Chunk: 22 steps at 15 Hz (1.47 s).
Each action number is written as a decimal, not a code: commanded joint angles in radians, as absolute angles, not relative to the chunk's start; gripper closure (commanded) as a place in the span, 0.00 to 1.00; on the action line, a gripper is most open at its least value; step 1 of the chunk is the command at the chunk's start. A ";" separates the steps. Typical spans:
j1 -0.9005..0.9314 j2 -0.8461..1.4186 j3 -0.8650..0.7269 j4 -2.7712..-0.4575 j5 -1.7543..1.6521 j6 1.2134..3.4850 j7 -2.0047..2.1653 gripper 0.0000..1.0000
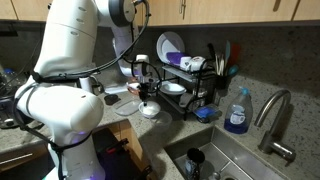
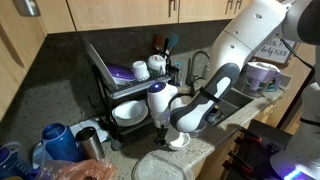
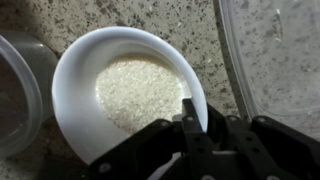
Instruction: Pour the contents of the white bowl into the clear bowl
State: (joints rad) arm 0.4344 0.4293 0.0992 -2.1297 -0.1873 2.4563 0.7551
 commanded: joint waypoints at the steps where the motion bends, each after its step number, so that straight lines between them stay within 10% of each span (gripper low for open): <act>1: 0.466 0.374 0.066 -2.132 -0.246 2.406 0.832 0.97; 22: 0.369 0.258 0.118 -2.137 -0.119 2.396 0.804 0.97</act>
State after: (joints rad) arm 0.4051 0.3164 0.0922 -2.1069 -0.1770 2.4052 0.8147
